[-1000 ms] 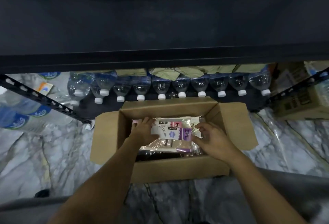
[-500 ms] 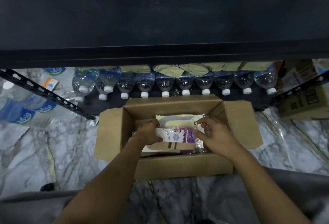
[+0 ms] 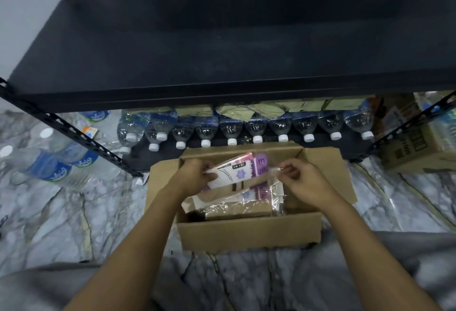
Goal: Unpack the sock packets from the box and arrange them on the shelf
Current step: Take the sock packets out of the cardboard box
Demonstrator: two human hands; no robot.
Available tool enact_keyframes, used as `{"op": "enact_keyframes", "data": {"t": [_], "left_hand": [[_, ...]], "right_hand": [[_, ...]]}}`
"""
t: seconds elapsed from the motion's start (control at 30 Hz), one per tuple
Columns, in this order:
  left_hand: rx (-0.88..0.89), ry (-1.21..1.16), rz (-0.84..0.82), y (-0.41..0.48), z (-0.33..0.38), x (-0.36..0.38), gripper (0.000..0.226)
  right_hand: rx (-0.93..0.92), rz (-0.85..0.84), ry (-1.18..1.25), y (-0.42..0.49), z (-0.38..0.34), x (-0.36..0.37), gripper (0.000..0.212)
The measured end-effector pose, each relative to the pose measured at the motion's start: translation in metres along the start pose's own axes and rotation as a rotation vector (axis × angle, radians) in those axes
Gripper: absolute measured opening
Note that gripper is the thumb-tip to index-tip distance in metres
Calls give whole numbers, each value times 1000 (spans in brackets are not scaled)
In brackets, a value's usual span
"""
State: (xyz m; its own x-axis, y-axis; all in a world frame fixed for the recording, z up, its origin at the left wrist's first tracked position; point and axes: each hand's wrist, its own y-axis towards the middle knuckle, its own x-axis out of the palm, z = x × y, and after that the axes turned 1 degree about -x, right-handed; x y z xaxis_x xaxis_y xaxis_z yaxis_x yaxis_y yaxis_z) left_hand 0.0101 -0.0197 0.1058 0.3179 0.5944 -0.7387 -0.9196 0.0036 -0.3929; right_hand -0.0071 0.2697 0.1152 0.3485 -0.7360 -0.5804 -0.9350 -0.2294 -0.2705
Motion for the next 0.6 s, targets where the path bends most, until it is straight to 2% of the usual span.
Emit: {"op": "enact_keyframes", "data": {"t": [0.1, 0.27, 0.5, 0.6], "left_hand": [[-18, 35, 118, -27, 2, -37, 6], [-61, -22, 224, -72, -4, -73, 6], [-102, -25, 370, -106, -18, -94, 15], [-112, -26, 390, -101, -22, -93, 8]], "right_hand": [[33, -11, 35, -3, -3, -2, 17], [-7, -14, -81, -11, -8, 4, 22], [-26, -57, -198, -3, -6, 21, 28], [-17, -125, -234, 8, -5, 35, 28]]}}
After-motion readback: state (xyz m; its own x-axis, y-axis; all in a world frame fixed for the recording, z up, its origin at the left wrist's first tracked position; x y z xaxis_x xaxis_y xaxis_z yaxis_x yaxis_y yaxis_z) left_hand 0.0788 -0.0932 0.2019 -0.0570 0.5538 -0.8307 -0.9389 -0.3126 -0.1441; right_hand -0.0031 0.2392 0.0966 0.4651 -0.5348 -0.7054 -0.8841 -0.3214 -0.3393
